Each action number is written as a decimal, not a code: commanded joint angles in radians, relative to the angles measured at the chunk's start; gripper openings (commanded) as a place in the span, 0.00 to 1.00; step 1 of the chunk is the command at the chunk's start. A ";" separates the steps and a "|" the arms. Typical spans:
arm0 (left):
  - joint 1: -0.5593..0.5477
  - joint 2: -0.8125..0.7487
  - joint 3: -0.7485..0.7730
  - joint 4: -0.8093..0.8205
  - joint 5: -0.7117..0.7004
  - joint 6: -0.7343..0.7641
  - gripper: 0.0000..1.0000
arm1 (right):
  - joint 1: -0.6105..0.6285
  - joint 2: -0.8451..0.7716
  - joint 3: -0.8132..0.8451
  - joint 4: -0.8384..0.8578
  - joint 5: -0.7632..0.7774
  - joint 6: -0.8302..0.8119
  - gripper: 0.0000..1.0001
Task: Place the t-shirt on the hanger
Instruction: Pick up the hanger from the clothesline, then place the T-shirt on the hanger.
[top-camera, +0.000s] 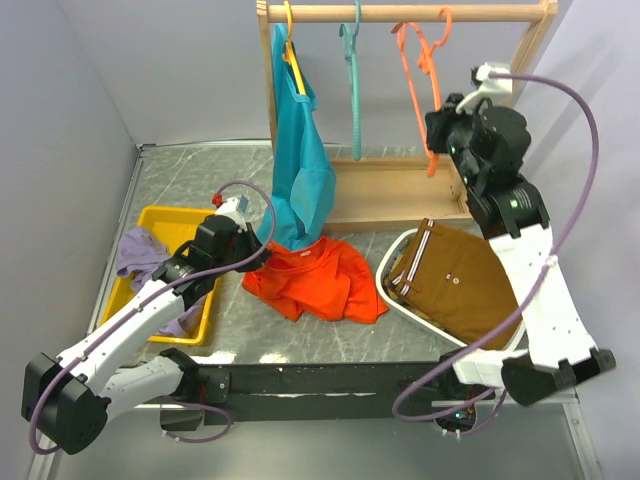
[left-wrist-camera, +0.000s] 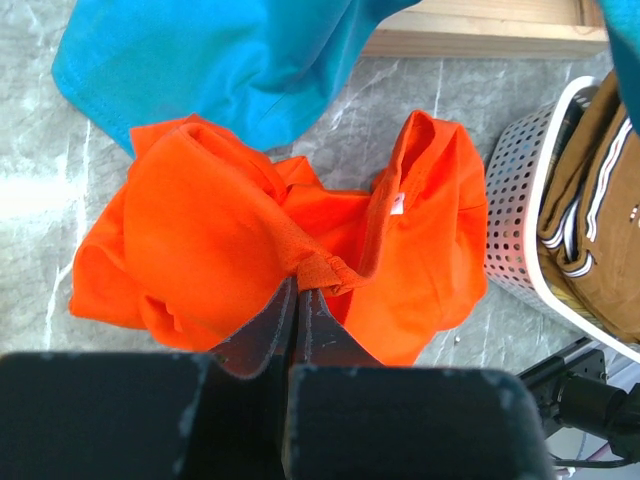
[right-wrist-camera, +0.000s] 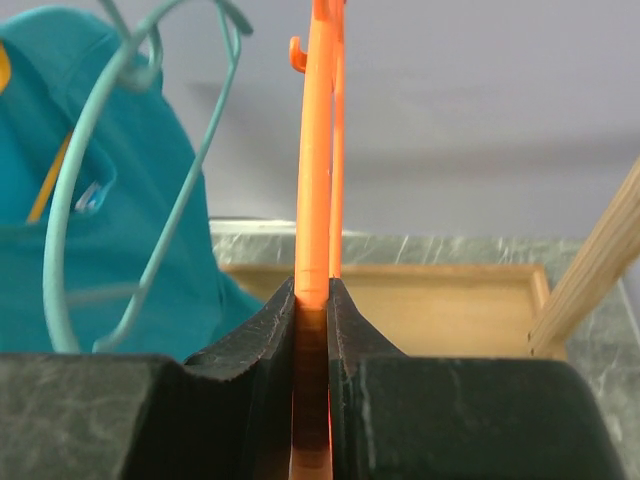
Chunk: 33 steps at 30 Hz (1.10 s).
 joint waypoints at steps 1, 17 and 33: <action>-0.006 -0.007 0.041 -0.011 -0.019 -0.006 0.01 | -0.001 -0.126 -0.064 0.030 -0.045 0.078 0.00; -0.007 0.002 -0.003 -0.091 -0.094 -0.023 0.01 | 0.195 -0.851 -0.870 -0.234 -0.407 0.414 0.00; -0.006 0.166 0.138 -0.186 -0.110 0.030 0.01 | 0.197 -1.002 -0.994 -0.350 -0.777 0.414 0.00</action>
